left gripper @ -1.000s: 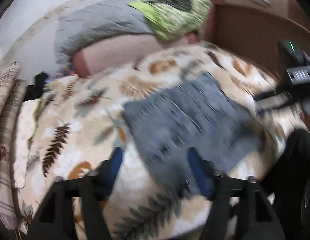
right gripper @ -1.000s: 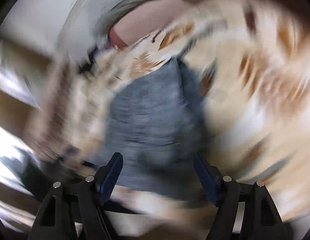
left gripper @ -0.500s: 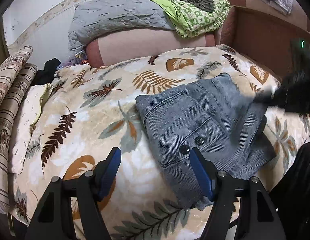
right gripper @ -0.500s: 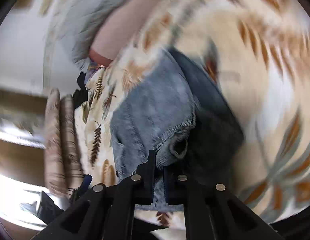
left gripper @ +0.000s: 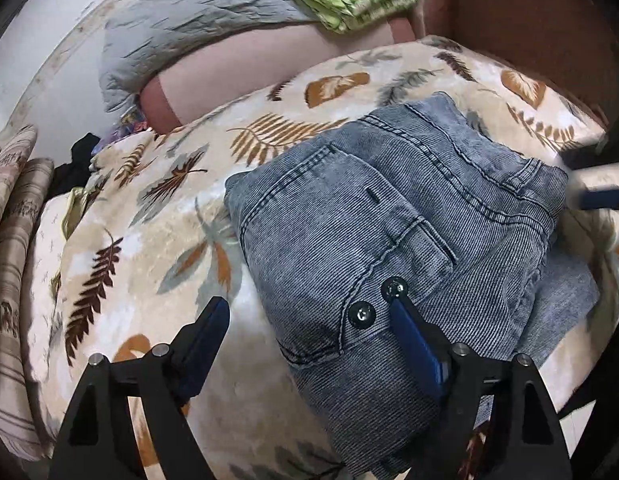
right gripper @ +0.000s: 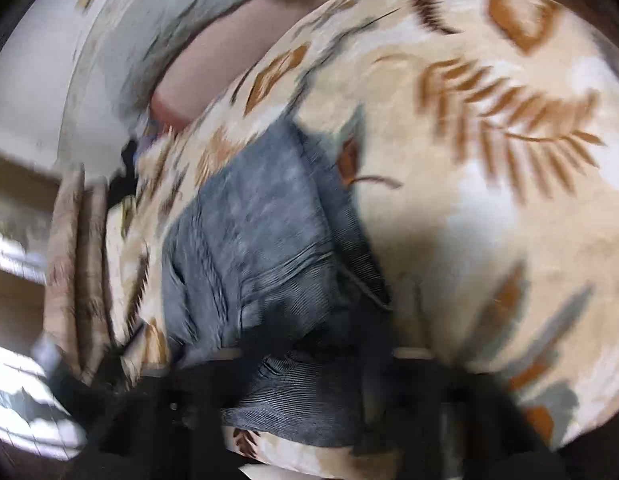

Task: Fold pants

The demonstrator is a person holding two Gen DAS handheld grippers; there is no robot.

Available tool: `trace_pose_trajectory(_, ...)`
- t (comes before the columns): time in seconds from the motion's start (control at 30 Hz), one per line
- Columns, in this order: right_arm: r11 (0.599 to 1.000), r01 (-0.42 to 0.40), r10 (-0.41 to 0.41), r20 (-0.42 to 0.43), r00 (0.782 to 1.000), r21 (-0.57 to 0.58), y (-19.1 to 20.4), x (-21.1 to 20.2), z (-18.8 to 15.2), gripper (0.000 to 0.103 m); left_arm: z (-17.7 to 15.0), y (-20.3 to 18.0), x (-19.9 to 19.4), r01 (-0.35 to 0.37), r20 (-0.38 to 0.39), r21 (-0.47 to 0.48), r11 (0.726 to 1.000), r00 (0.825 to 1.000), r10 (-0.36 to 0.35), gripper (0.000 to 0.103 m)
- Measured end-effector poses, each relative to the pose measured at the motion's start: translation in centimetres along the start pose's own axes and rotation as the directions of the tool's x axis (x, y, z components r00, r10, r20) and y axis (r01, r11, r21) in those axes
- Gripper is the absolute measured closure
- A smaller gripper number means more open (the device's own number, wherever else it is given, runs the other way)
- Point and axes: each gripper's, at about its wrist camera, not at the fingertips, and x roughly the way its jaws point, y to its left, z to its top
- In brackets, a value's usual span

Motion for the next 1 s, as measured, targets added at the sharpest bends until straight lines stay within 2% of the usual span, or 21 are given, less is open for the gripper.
trace_pose_trajectory(0.07,0.999,-0.007,0.007,0.01,1.0,0.051,-1.1,0.1,0.1,0.007,-0.1,0.4,0.0,0.014,-0.007,-0.037,0.999,1.0,-0.014,0.02)
trace_pose_trajectory(0.13,0.995,-0.052,0.056,-0.05,0.997,0.085,-1.5,1.5,0.5,0.008,-0.1,0.2,0.0,0.006,-0.005,-0.021,1.0,1.0,-0.006,0.02)
trace_pose_trajectory(0.2,0.998,-0.044,0.048,-0.068,0.997,0.051,-0.6,2.7,0.8,0.013,0.0,0.1,-0.1,0.002,-0.002,-0.01,1.0,1.0,-0.002,0.02)
trace_pose_trajectory(0.23,0.999,-0.044,0.046,-0.074,0.996,0.027,0.0,3.1,1.1,0.023,0.0,0.1,-0.1,0.006,-0.004,-0.015,1.0,1.0,-0.006,0.02)
trace_pose_trajectory(0.27,0.999,-0.029,0.03,-0.107,0.994,0.013,0.6,3.8,1.4,0.063,-0.1,0.2,-0.2,0.012,-0.005,-0.023,1.0,1.0,-0.012,0.02)
trace_pose_trajectory(0.3,1.0,-0.024,0.025,-0.117,0.993,0.01,1.0,4.2,1.4,0.079,0.0,0.3,-0.3,0.021,-0.003,-0.033,0.999,1.0,-0.022,0.02)
trace_pose_trajectory(0.37,0.998,0.011,-0.018,-0.113,0.993,-0.065,2.4,3.5,1.2,0.085,0.0,1.0,-1.0,0.048,0.017,-0.057,0.997,0.999,-0.047,0.02)
trace_pose_trajectory(0.43,0.996,-0.006,-0.001,-0.085,0.996,-0.086,3.9,2.0,1.2,0.087,0.0,2.3,-2.4,0.055,0.062,-0.101,0.993,0.997,-0.049,0.02)
trace_pose_trajectory(0.53,0.992,-0.095,0.092,-0.034,0.995,-0.089,6.9,-1.1,0.9,0.087,0.4,5.7,-4.6,0.072,0.128,-0.216,0.974,0.991,-0.045,0.02)
trace_pose_trajectory(0.6,0.984,-0.172,0.172,-0.009,0.985,-0.048,7.9,-3.0,-0.5,0.087,0.6,8.1,-5.8,0.064,0.155,-0.284,0.957,0.988,-0.02,0.02)
trace_pose_trajectory(0.67,0.973,-0.227,0.227,0.02,0.974,0.038,6.9,-3.7,-2.8,0.087,0.9,10.1,-7.0,0.059,0.174,-0.335,0.94,0.985,0.0,0.02)
trace_pose_trajectory(0.73,0.963,-0.231,0.23,0.024,0.973,0.137,4.3,-2.6,-5.1,0.087,1.5,11.0,-7.7,0.061,0.181,-0.347,0.936,0.983,0.004,0.02)
trace_pose_trajectory(0.8,0.969,-0.165,0.166,0.01,0.986,0.183,0.7,0.7,-6.9,0.086,2.1,10.3,-7.8,0.078,0.182,-0.332,0.94,0.983,-0.018,0.02)
trace_pose_trajectory(0.83,0.967,-0.142,0.151,-0.024,0.988,0.211,-1.0,2.2,-7.3,0.083,2.4,9.3,-7.7,0.099,0.173,-0.311,0.945,0.984,-0.046,0.019)
trace_pose_trajectory(0.87,0.947,-0.186,0.204,-0.045,0.978,0.264,-2.6,3.5,-7.6,0.082,2.6,7.8,-7.1,0.13,0.154,-0.274,0.953,0.984,-0.091,0.019)
trace_pose_trajectory(0.9,0.928,-0.236,0.251,-0.018,0.968,0.288,-3.3,3.5,-7.6,0.079,2.7,6.3,-6.7,0.153,0.132,-0.235,0.96,0.983,-0.124,0.019)
trace_pose_trajectory(0.97,0.959,-0.199,0.21,-0.032,0.977,0.2,-2.0,2.6,-7.1,0.071,2.2,2.2,-4.2,0.123,0.034,-0.135,0.983,0.992,-0.119,0.019)
trace_pose_trajectory(1.0,0.98,-0.149,0.156,-0.044,0.987,0.133,-1.1,1.9,-6.6,0.068,1.6,0.8,-2.5,0.103,-0.039,-0.099,0.99,0.993,-0.107,0.019)
